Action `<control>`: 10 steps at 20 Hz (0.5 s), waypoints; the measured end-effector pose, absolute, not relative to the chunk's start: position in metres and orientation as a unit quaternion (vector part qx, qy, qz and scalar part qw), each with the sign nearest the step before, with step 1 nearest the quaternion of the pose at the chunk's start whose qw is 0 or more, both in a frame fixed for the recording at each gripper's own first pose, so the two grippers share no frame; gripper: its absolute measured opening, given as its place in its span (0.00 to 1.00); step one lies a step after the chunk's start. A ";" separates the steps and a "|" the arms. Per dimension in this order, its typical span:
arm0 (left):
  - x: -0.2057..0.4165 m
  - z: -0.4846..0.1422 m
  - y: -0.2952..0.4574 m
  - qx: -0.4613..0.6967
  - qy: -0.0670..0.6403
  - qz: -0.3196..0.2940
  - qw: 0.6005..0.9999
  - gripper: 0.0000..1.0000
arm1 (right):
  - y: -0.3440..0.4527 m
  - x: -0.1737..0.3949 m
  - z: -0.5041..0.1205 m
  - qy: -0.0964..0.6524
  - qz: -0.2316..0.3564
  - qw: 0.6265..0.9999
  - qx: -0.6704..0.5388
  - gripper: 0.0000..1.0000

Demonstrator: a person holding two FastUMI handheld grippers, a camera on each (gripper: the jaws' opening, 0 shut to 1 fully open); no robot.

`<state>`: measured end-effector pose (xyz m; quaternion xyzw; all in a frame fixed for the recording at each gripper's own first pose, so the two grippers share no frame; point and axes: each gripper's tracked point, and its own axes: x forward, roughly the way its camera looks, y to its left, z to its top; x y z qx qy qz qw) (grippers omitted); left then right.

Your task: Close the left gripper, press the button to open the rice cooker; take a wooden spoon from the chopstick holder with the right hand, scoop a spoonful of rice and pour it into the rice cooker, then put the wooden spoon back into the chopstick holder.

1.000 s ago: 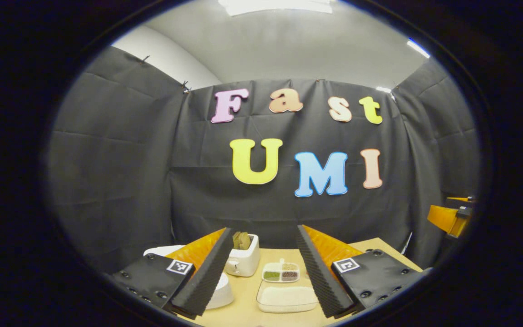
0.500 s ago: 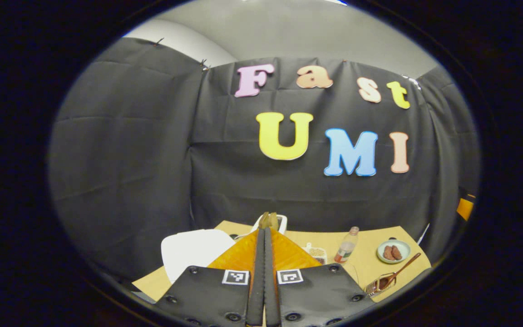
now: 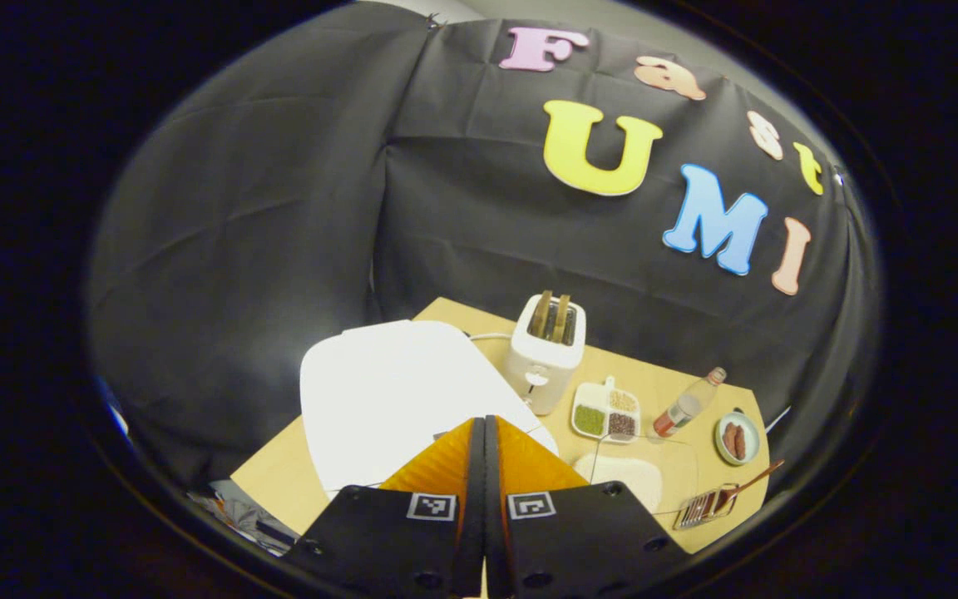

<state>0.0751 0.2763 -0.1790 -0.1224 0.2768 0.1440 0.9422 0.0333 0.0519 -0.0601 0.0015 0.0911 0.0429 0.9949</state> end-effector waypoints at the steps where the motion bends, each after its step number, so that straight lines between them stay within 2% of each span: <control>1: 0.079 -0.189 0.282 -0.126 0.284 0.147 0.939 0.09 | 0.051 0.034 -0.061 0.092 0.042 0.995 0.000 0.96; 10: 0.090 -0.254 0.309 -0.132 0.344 0.177 0.913 0.08 | 0.050 0.046 -0.070 0.107 0.038 0.994 -0.006 0.96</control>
